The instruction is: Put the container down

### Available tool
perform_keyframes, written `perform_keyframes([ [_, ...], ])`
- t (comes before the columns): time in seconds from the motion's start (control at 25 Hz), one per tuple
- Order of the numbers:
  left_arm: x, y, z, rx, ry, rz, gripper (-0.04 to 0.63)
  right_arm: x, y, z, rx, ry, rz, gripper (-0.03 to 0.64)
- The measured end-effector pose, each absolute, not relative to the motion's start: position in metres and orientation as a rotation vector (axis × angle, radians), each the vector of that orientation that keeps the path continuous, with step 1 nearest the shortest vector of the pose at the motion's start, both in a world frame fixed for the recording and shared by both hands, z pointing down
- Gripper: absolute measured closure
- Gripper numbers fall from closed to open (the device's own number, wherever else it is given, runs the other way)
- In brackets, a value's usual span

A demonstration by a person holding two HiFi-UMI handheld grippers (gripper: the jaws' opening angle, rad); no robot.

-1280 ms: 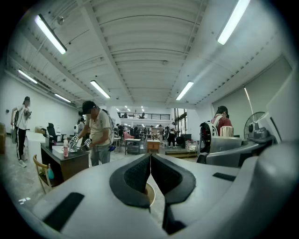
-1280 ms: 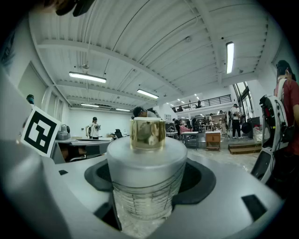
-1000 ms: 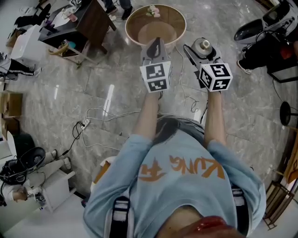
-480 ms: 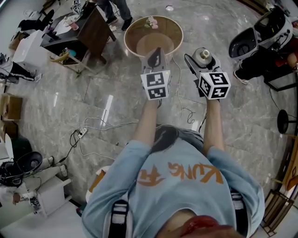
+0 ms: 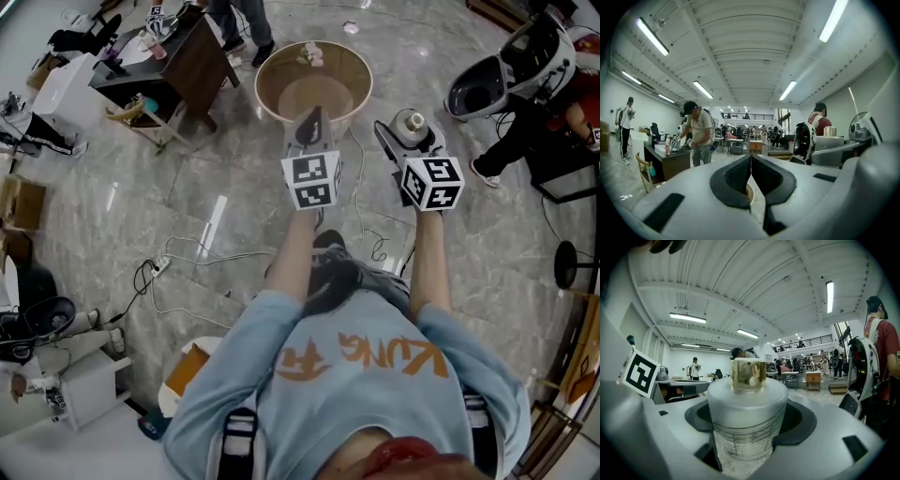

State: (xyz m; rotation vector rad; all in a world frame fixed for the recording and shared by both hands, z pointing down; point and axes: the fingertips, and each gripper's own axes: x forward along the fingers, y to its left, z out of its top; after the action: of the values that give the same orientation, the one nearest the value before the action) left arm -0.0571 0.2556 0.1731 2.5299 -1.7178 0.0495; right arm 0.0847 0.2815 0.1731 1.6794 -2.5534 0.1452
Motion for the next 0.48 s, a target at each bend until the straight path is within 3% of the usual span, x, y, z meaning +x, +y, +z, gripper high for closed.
perform_keyframes([
  [0.48, -0.045, 0.182, 0.191, 2.528, -1.675, 0.006, 0.568, 0.089, 0.216, 0.186, 1.637, -2.539, 0.107, 0.265],
])
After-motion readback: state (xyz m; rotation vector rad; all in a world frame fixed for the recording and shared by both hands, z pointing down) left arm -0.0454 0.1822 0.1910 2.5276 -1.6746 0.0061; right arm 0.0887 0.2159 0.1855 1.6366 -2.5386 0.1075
